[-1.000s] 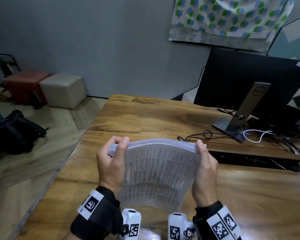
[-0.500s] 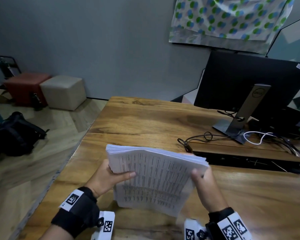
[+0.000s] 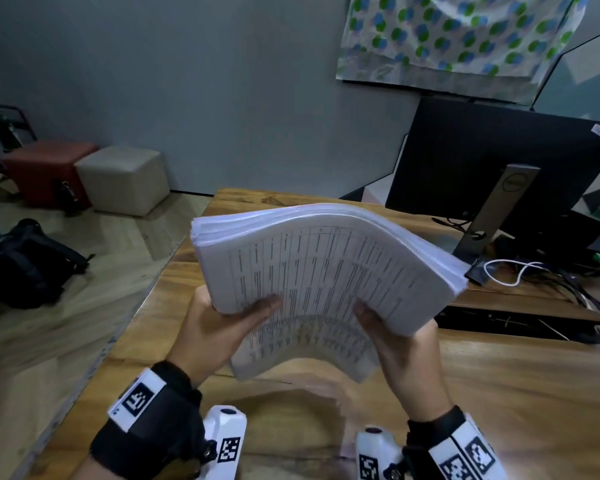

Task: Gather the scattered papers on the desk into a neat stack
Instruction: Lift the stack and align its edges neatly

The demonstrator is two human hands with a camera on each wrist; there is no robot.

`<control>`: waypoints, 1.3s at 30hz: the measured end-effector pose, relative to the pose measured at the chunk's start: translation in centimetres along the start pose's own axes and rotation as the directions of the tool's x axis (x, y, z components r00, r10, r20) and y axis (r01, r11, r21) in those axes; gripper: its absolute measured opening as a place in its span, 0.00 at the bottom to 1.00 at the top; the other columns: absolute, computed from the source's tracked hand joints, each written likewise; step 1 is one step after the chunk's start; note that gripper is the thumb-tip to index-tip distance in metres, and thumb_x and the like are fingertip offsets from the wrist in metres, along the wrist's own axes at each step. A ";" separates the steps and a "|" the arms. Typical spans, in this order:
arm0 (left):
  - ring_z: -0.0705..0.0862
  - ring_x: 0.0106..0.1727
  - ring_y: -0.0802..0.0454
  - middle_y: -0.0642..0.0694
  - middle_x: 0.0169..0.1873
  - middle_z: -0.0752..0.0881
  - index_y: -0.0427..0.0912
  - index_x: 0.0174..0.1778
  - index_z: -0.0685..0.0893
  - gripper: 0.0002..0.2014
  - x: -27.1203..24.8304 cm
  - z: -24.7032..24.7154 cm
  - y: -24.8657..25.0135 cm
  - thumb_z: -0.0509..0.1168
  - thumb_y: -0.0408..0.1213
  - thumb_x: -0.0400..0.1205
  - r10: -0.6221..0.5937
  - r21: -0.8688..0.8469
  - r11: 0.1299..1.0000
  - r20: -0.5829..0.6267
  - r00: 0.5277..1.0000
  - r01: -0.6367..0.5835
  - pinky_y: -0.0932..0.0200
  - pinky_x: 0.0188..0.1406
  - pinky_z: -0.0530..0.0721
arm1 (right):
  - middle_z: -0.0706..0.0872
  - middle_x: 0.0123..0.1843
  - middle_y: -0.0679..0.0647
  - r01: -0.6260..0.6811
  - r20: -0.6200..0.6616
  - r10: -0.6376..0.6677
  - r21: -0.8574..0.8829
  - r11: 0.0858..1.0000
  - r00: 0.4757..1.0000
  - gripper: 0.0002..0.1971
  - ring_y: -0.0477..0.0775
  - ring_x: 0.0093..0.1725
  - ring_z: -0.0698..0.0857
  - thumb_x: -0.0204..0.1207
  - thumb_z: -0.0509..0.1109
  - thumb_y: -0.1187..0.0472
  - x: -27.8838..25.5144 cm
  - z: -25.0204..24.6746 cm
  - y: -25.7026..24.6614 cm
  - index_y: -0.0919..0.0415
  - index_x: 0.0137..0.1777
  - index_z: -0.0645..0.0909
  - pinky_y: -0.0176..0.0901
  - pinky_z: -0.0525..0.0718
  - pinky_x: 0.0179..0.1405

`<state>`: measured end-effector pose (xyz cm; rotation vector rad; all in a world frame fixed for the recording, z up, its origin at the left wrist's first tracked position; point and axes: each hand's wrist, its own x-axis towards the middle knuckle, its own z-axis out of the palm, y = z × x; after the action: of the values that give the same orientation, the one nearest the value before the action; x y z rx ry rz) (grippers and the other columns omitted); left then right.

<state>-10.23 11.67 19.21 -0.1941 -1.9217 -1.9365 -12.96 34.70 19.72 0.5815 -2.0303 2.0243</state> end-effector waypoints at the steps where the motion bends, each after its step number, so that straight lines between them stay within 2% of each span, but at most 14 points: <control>1: 0.91 0.50 0.64 0.62 0.44 0.94 0.63 0.44 0.92 0.21 -0.2 -0.3 0.3 0.78 0.27 0.67 0.026 -0.009 1.000 0.022 0.999 -0.025 0.70 0.43 0.88 | 0.91 0.45 0.36 0.011 0.003 -0.011 0.022 1.000 1.000 0.27 0.35 0.46 0.88 0.72 0.74 0.72 -0.2 -0.3 -0.2 0.30 0.44 0.86 0.39 0.90 0.43; 4: 0.92 0.52 0.59 0.55 0.48 0.94 0.56 0.49 0.92 0.23 -1.2 -1.8 -1.3 0.86 0.34 0.60 -0.001 -0.008 1.000 0.081 0.997 0.002 0.66 0.47 0.89 | 0.94 0.43 0.39 -0.158 0.061 0.154 0.070 0.985 0.986 0.23 0.34 0.45 0.90 0.66 0.76 0.83 -1.5 -1.3 1.9 0.53 0.49 0.86 0.28 0.87 0.40; 7: 0.92 0.55 0.47 0.46 0.50 0.95 0.40 0.54 0.88 0.38 -2.5 -3.2 -5.0 0.89 0.50 0.49 -0.246 0.019 0.969 0.114 0.962 0.246 0.62 0.48 0.89 | 0.94 0.40 0.37 -0.363 0.156 0.361 -0.017 0.932 0.920 0.23 0.31 0.41 0.90 0.64 0.79 0.82 -3.0 -1.3 5.1 0.55 0.48 0.84 0.25 0.85 0.39; 10: 0.92 0.53 0.56 0.54 0.47 0.95 0.46 0.51 0.88 0.42 -2.9 -2.7 -6.3 0.86 0.61 0.42 -0.374 0.049 0.927 0.081 0.924 0.371 0.60 0.46 0.91 | 0.94 0.43 0.33 -0.413 0.181 0.413 -0.038 0.910 0.893 0.23 0.30 0.45 0.90 0.67 0.78 0.80 -3.3 -0.6 6.3 0.54 0.54 0.81 0.25 0.86 0.42; 14: 0.92 0.50 0.62 0.60 0.44 0.95 0.52 0.47 0.90 0.15 -1.5 -1.2 -3.7 0.81 0.34 0.68 -0.255 0.061 0.965 0.025 0.966 0.254 0.62 0.52 0.90 | 0.93 0.44 0.37 -0.284 0.108 0.282 0.009 0.959 0.953 0.21 0.36 0.46 0.90 0.70 0.76 0.77 -2.0 -0.2 4.5 0.45 0.46 0.88 0.32 0.89 0.41; 16: 0.92 0.50 0.62 0.59 0.44 0.95 0.56 0.44 0.92 0.19 -0.9 -0.8 -2.5 0.76 0.23 0.72 -0.137 0.031 0.990 0.017 0.990 0.137 0.64 0.47 0.91 | 0.92 0.46 0.34 -0.147 0.066 0.145 0.028 0.989 0.987 0.29 0.33 0.47 0.89 0.72 0.73 0.78 -1.4 -0.1 2.9 0.35 0.48 0.87 0.31 0.88 0.43; 19: 0.92 0.50 0.61 0.57 0.44 0.95 0.52 0.47 0.90 0.20 -0.7 -0.3 -2.1 0.76 0.20 0.71 -0.076 -0.042 0.996 -0.015 0.997 0.075 0.68 0.43 0.88 | 0.91 0.47 0.33 -0.047 0.007 0.046 0.060 0.997 0.999 0.29 0.32 0.49 0.88 0.72 0.73 0.79 -1.3 -0.4 2.6 0.37 0.51 0.84 0.27 0.87 0.44; 21: 0.92 0.50 0.60 0.57 0.44 0.95 0.54 0.44 0.91 0.19 -1.3 -0.1 -4.3 0.79 0.24 0.69 -0.160 -0.035 0.986 0.004 0.987 0.160 0.64 0.44 0.89 | 0.92 0.48 0.36 -0.165 0.023 0.164 0.064 0.984 0.986 0.25 0.40 0.51 0.90 0.72 0.74 0.79 -1.9 -0.7 4.4 0.42 0.49 0.87 0.34 0.90 0.46; 23: 0.92 0.54 0.50 0.54 0.45 0.96 0.55 0.42 0.93 0.17 -2.2 0.0 -7.4 0.83 0.28 0.65 -0.308 0.002 0.952 0.014 0.951 0.308 0.61 0.45 0.90 | 0.94 0.50 0.41 -0.337 0.061 0.336 0.010 0.941 0.940 0.21 0.46 0.53 0.91 0.72 0.75 0.78 -3.0 -0.8 6.9 0.49 0.51 0.86 0.55 0.90 0.58; 25: 0.91 0.57 0.39 0.51 0.43 0.96 0.47 0.44 0.92 0.17 -3.2 0.1 -9.4 0.81 0.22 0.66 -0.421 -0.007 0.907 0.027 0.906 0.422 0.61 0.45 0.91 | 0.95 0.50 0.43 -0.461 0.083 0.462 -0.036 0.887 0.883 0.19 0.44 0.51 0.92 0.72 0.75 0.77 -4.1 -0.7 8.6 0.50 0.52 0.85 0.67 0.84 0.65; 29: 0.94 0.49 0.55 0.54 0.43 0.96 0.45 0.47 0.90 0.17 -2.6 0.5 -7.7 0.77 0.20 0.70 -0.360 0.017 0.933 0.016 0.933 0.359 0.56 0.55 0.91 | 0.95 0.48 0.43 -0.386 0.046 0.386 -0.009 0.923 0.922 0.19 0.50 0.53 0.92 0.73 0.75 0.76 -3.6 -1.0 8.0 0.48 0.48 0.88 0.50 0.91 0.55; 32: 0.92 0.46 0.64 0.59 0.41 0.95 0.47 0.48 0.89 0.19 -1.4 0.5 -4.4 0.76 0.18 0.71 -0.233 -0.020 0.972 0.010 0.972 0.234 0.68 0.43 0.89 | 0.93 0.47 0.43 -0.159 0.037 0.158 0.036 0.987 0.987 0.23 0.42 0.50 0.91 0.73 0.73 0.80 -2.2 -1.4 5.2 0.47 0.50 0.88 0.37 0.91 0.46; 34: 0.92 0.46 0.64 0.60 0.41 0.94 0.45 0.48 0.87 0.18 -1.2 0.4 -3.4 0.76 0.18 0.70 -0.172 -0.041 0.984 0.014 0.985 0.173 0.70 0.39 0.88 | 0.91 0.49 0.45 -0.072 0.000 0.072 0.037 0.997 0.997 0.20 0.41 0.51 0.89 0.72 0.73 0.80 -1.9 -1.6 4.7 0.59 0.58 0.82 0.33 0.89 0.46; 39: 0.92 0.48 0.58 0.60 0.38 0.95 0.49 0.44 0.90 0.17 -3.1 0.1 -9.7 0.82 0.25 0.66 -0.389 0.015 0.921 0.058 0.919 0.389 0.69 0.39 0.89 | 0.95 0.47 0.46 -0.366 0.027 0.365 0.025 0.930 0.930 0.18 0.45 0.51 0.92 0.70 0.76 0.80 -4.5 -1.8 10.4 0.56 0.50 0.87 0.44 0.91 0.47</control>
<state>-11.06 12.10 9.10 0.1473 -2.1306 -2.1953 -13.53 36.76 8.45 0.2405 -2.2642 2.2585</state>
